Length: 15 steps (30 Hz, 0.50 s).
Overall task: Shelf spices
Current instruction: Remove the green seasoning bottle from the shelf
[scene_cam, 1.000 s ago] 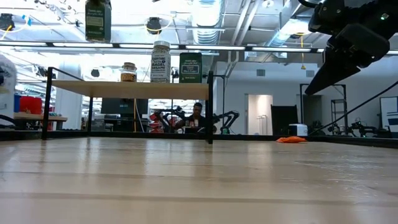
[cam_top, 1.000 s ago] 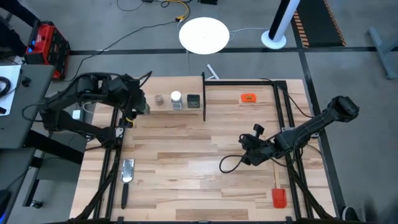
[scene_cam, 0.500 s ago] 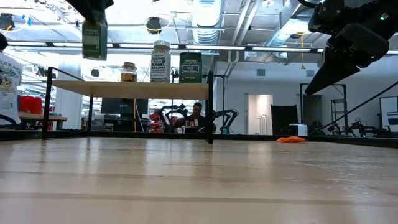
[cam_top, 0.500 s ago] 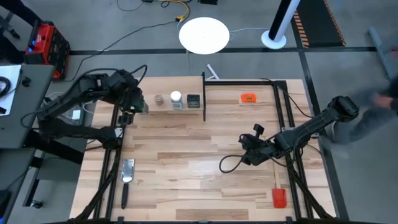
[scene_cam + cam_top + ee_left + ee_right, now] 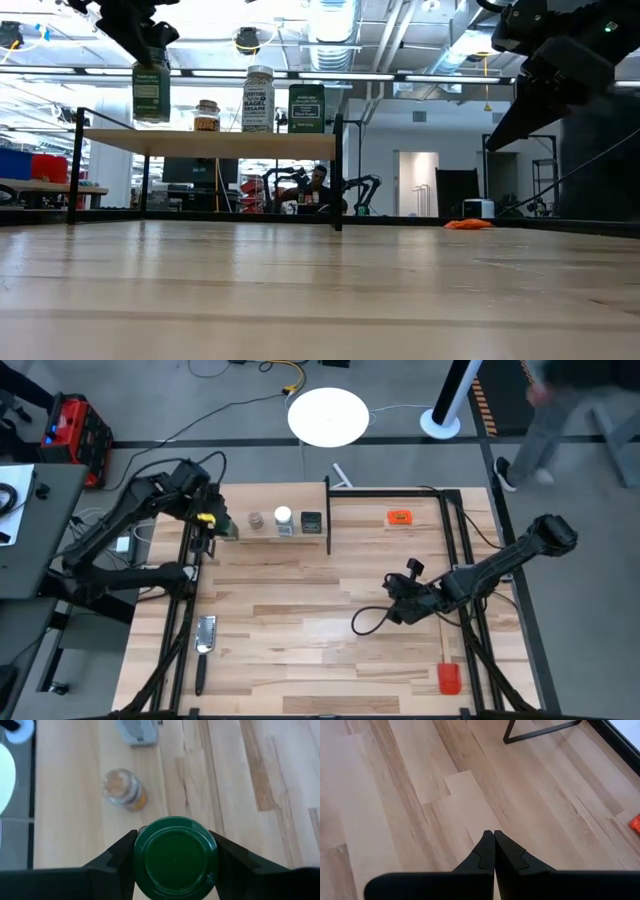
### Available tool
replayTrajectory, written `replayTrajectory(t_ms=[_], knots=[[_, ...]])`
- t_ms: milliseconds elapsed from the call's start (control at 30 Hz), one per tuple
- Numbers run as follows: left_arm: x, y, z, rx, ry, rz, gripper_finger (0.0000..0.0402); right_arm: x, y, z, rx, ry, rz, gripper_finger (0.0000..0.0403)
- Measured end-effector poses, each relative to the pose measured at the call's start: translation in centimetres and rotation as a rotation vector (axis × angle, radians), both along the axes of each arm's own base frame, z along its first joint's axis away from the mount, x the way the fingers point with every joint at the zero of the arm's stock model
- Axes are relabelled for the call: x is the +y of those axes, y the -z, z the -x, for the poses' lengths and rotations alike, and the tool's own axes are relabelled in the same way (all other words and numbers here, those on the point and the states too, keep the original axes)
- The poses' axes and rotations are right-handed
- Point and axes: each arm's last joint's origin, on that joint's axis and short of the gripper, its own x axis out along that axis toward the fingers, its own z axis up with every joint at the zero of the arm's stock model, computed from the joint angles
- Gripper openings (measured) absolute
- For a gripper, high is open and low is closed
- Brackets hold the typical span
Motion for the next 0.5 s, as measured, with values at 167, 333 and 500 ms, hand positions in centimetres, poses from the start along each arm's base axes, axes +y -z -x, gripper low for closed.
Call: replayTrajectory(t_ms=[167, 333, 500], knots=[[1.2, -0.1, 1.0, -0.062, 0.0, 0.014, 0.0176, -0.2, 0.0, -0.1, 0.007, 0.005, -0.016, 0.0005], [2.2, 0.6, 1.3, -0.032, -0.014, 0.077, 0.0176, -0.3, 0.0, -0.1, 0.011, 0.004, -0.02, 0.0005], [2.9, 1.0, 0.8, -0.019, -0.008, 0.106, 0.0176, -0.3, 0.0, -0.1, 0.014, -0.001, -0.013, 0.0005]])
